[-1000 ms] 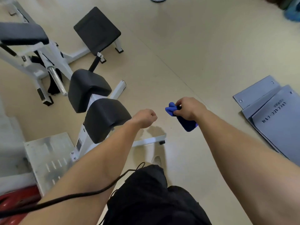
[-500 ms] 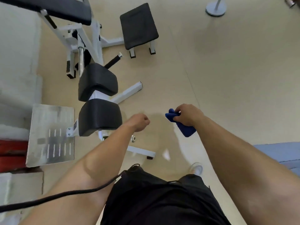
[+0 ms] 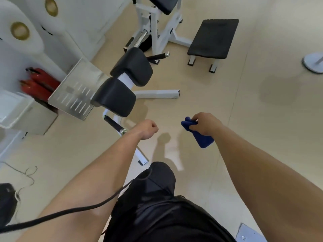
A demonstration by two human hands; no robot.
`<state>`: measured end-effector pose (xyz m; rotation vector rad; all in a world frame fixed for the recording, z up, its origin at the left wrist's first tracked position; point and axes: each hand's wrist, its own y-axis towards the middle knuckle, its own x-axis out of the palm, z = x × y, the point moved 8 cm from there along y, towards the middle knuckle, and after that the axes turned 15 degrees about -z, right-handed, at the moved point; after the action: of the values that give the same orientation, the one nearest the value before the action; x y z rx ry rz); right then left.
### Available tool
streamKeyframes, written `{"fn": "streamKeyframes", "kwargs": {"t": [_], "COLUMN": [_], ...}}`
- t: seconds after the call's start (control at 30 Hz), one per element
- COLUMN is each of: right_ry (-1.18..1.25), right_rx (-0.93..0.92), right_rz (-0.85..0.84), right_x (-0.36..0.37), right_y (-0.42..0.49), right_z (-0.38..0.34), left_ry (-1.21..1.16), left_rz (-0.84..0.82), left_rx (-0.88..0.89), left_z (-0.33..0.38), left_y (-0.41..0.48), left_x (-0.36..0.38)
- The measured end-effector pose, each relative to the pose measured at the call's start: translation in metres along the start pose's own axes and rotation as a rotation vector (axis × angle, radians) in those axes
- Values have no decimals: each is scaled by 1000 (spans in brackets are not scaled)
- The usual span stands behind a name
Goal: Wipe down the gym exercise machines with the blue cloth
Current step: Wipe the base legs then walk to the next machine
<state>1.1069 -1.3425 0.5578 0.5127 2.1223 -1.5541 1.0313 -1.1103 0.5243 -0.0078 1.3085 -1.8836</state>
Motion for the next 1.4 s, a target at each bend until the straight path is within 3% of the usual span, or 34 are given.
{"fn": "streamKeyframes", "kwargs": {"t": [0.33, 0.73, 1.03, 1.2, 1.4], "right_ry": [-245, -315, -626, -843, -903], "right_rx": [-92, -170, -379, -444, -482], "right_rz": [-74, -155, -273, -320, -348], "right_x": [-109, -258, -375, -432, -464], "right_y": [79, 181, 278, 320, 372], "right_z": [-3, 39, 66, 82, 66], "left_ry": [-168, -341, -564, -701, -799], "left_rz": [35, 96, 313, 363, 374], "left_rx": [-62, -167, -370, -419, -462], "left_z": [53, 138, 224, 275, 280], "left_y": [94, 173, 239, 270, 300], "left_x": [-53, -123, -147, -149, -155]}}
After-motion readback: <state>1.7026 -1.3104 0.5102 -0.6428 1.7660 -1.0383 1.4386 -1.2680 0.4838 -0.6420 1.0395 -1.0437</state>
